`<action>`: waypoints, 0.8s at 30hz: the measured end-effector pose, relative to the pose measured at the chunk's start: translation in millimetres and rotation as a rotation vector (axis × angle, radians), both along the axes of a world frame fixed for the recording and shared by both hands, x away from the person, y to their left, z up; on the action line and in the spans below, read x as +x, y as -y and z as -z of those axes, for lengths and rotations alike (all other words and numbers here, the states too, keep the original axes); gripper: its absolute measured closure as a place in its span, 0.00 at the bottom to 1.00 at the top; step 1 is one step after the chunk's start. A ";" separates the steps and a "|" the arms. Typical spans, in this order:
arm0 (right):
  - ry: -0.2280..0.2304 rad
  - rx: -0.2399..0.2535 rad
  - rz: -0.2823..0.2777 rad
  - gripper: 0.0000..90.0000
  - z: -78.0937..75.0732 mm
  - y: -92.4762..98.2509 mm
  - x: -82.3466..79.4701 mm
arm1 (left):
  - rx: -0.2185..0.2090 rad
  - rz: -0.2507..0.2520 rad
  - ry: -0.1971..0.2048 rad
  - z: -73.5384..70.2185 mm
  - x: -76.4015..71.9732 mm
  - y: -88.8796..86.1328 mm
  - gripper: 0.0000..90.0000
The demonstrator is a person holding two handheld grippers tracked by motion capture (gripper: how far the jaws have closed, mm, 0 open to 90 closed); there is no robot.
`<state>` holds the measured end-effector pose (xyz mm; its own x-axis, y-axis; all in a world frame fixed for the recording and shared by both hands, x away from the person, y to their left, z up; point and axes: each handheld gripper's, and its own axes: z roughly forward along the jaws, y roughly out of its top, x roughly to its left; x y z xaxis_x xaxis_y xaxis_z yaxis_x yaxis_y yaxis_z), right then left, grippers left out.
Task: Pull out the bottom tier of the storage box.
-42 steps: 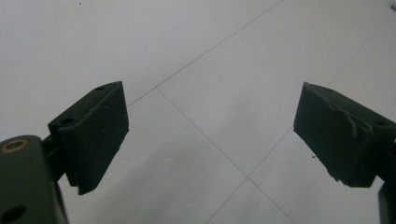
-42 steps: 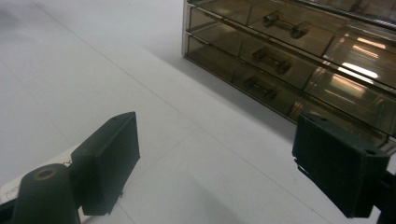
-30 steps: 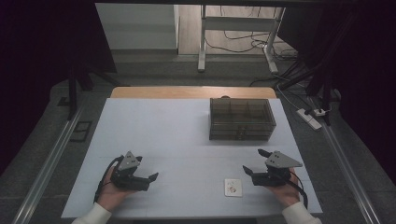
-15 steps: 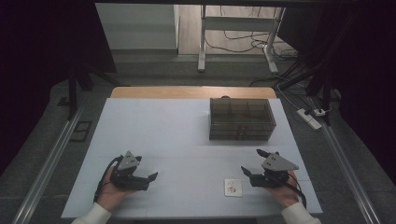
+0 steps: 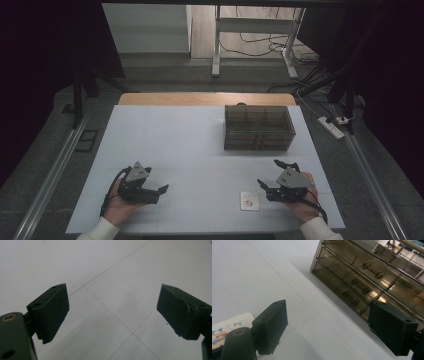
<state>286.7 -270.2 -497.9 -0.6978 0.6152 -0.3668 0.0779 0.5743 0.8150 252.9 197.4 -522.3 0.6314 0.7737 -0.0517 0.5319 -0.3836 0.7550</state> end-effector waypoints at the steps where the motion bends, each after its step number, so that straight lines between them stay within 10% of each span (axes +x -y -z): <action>1: 0.006 -0.005 0.000 0.18 0.2 -0.3 -0.3 | 0.000 0.000 0.000 0.0 0.0 -0.1 0.12; 24: 0.119 -0.087 -0.021 0.20 4.8 -1.3 -3.8 | 0.001 0.006 -0.005 0.8 0.4 -0.9 0.13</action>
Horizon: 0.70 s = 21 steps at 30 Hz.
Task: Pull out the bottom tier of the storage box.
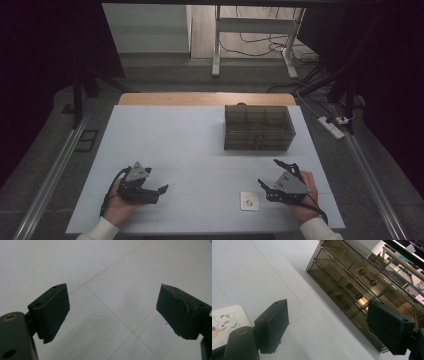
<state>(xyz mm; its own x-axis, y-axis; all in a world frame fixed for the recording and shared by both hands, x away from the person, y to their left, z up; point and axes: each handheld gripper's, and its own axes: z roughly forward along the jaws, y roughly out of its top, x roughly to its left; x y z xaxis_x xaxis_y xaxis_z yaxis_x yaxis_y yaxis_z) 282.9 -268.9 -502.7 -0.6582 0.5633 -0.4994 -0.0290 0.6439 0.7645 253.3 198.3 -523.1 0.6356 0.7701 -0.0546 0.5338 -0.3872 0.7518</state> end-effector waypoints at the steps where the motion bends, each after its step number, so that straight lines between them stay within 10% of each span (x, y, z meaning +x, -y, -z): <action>1: 0.000 0.000 0.000 0.20 0.0 0.0 0.0 | 0.000 0.000 0.000 0.0 0.0 0.0 0.13; 21: 0.057 -0.063 -0.001 0.20 5.7 -1.3 -1.0 | 0.003 -0.002 -0.003 0.6 0.2 -0.3 0.13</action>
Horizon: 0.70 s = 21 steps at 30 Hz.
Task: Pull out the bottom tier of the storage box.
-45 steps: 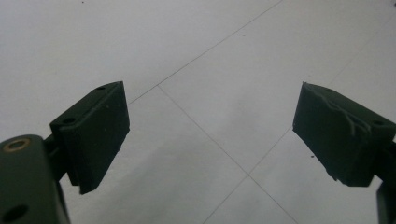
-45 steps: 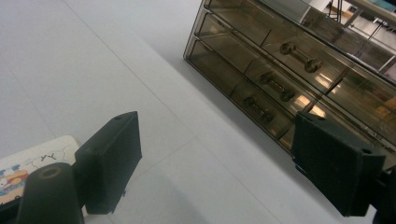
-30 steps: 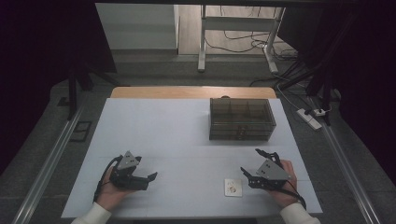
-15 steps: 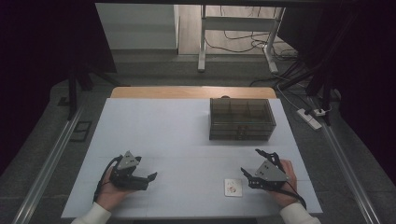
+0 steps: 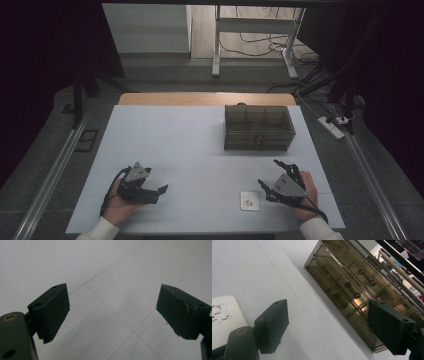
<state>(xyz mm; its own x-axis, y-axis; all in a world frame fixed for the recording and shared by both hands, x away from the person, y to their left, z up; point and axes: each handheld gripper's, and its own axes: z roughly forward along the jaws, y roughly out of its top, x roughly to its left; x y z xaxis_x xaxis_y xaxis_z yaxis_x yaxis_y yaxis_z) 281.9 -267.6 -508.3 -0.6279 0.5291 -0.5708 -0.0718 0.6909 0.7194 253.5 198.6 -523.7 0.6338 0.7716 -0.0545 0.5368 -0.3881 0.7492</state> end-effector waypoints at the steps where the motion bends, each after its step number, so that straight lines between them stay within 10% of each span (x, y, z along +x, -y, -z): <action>1: 0.001 0.000 0.000 0.20 0.0 0.0 0.0 | 0.000 0.000 0.000 0.1 0.0 0.1 0.13; 21: 0.052 -0.041 0.001 0.20 4.7 -3.9 0.6 | 0.003 -0.002 0.002 0.3 0.4 -0.1 0.13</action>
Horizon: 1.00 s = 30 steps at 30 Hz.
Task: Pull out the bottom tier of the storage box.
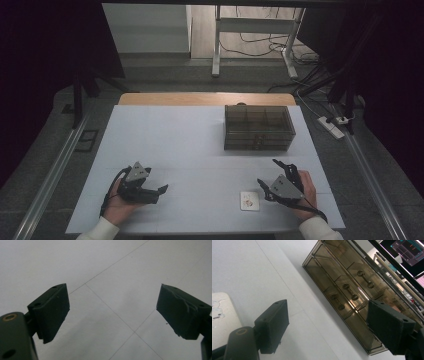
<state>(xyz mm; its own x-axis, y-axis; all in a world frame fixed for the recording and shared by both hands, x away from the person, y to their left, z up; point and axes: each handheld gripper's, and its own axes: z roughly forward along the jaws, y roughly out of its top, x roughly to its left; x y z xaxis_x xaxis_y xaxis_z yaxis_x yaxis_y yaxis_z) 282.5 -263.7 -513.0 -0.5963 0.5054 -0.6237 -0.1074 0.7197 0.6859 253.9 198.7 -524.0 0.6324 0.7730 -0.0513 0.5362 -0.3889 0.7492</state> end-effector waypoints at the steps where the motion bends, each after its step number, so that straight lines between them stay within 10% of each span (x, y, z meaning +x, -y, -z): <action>1: 0.003 -0.004 -0.002 0.20 0.2 -0.3 0.1 | 0.000 0.000 0.000 -0.1 0.0 -0.2 0.13; 30: 0.062 -0.025 0.010 0.23 3.3 -5.6 4.6 | 0.001 -0.007 0.008 0.0 1.3 -0.3 0.13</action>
<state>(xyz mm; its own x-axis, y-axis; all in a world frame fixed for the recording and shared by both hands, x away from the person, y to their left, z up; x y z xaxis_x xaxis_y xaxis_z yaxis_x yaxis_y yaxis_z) 287.0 -258.1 -516.3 -0.5513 0.4948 -0.6718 -0.1423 0.7376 0.6601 255.2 199.0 -524.1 0.6276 0.7772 -0.0456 0.5324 -0.3857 0.7535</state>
